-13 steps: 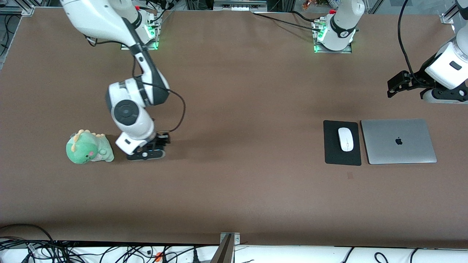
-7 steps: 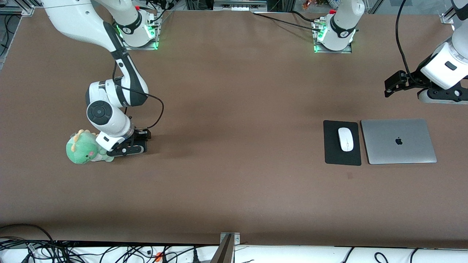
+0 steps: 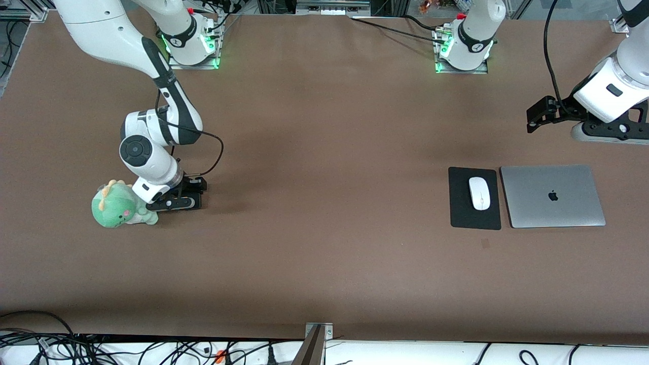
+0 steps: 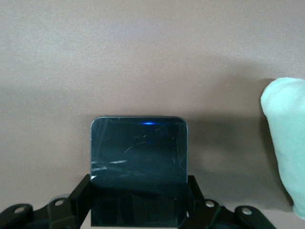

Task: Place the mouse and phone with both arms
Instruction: 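Carry the black phone with the right gripper beside the green plush toy and lower it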

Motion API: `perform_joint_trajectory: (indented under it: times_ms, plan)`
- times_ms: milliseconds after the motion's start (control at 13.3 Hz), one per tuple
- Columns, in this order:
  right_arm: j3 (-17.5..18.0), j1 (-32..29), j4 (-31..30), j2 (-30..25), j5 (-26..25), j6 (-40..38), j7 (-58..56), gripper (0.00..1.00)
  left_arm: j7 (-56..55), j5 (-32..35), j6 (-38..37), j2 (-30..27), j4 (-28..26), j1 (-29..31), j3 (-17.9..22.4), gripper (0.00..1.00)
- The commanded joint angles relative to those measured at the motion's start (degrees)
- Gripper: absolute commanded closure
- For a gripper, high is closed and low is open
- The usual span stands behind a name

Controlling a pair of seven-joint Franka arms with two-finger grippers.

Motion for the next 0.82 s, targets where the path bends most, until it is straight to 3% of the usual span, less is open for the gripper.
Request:
perform_joint_trajectory:
  times_ms: [0,150,450,750]
  plan:
    - [1.05,-1.55,-0.37,-0.09,1.35,1.42,-1.08,0.21,0.21,-0.50,-1.48,-0.55,0.09,-0.04,0.11,0.00]
    - [1.05,-1.55,-0.11,-0.35,1.35,1.24,-0.64,0.02,0.21,-0.50,-1.57,-0.55,0.17,-0.04,0.11,0.00]
    - [1.84,-1.46,1.12,-3.24,2.67,-1.82,1.38,0.00,0.21,-0.50,-1.57,-0.55,0.17,-0.13,0.02,0.00]
    - [2.63,-1.20,8.13,-9.82,3.29,-18.47,4.45,0.00,0.30,-0.41,-1.57,-0.55,0.26,-0.13,0.02,0.00]
